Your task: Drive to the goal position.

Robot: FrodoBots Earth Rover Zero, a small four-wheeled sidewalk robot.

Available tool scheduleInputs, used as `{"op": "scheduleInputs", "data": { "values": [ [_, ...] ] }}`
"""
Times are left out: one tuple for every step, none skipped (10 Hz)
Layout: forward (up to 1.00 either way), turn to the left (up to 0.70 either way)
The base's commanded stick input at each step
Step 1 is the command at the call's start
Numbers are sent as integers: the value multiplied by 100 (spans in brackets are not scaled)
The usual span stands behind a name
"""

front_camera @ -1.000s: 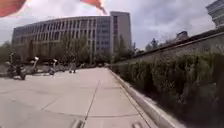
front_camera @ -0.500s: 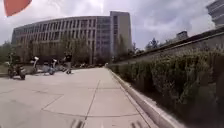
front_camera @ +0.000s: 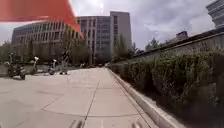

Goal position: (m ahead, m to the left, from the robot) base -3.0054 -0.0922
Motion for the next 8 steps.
{"op": "scheduleInputs", "data": {
  "values": [
    [70,35],
    [70,35],
    [70,35],
    [70,35],
    [70,35],
    [70,35],
    [85,33],
    [85,15]
  ]
}}
